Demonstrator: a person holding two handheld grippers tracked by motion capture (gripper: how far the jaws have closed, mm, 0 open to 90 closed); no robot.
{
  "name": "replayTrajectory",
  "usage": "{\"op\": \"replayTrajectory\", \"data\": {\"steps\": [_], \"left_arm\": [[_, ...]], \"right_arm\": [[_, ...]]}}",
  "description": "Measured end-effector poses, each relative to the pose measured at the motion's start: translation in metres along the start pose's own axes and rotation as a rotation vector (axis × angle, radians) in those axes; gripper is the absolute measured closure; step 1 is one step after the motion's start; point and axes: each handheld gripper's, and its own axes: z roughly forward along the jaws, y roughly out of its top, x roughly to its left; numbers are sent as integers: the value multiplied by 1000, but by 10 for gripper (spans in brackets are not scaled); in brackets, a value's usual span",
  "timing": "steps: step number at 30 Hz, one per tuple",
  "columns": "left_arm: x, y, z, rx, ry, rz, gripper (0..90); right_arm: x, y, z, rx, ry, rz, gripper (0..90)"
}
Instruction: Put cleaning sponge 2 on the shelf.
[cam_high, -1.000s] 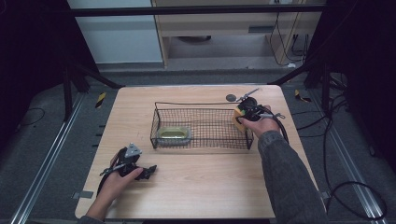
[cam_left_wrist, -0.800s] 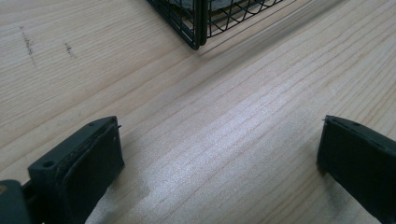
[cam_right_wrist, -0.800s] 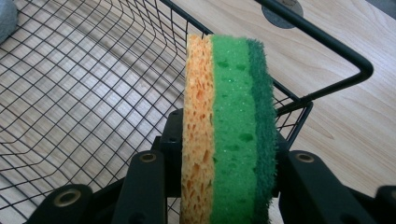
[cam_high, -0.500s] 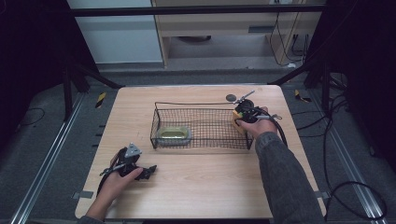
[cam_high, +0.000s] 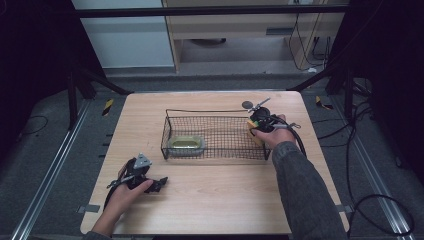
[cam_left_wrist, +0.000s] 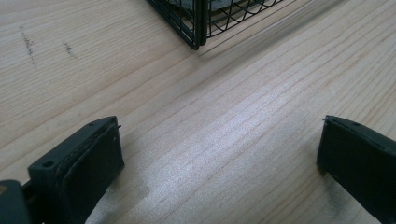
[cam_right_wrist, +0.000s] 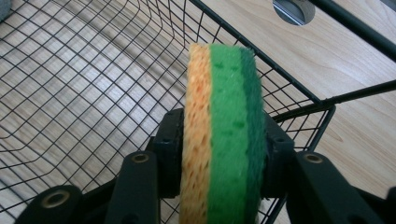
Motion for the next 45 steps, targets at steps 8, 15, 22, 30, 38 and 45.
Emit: {"op": "replayTrajectory", "data": {"steps": [8,15,22,30,38,45], "left_arm": [[0,0,0,-2,0,-2,0],[0,0,0,-2,0,-3,0],[0,0,0,-2,-3,1,0],[0,0,1,-3,-5,1,0],[1,1,1,-3,-7,3,0],[1,0,1,-3,-6,3,0]], "right_arm": [[4,1,-11,-19,10,0,582],[10,1,-21,-30,31,-10,597],[16,0,-26,-20,65,-11,585],[22,2,-31,-22,100,-13,580],[31,6,-29,-36,146,-11,575],[38,10,-26,-29,149,-22,572]]}}
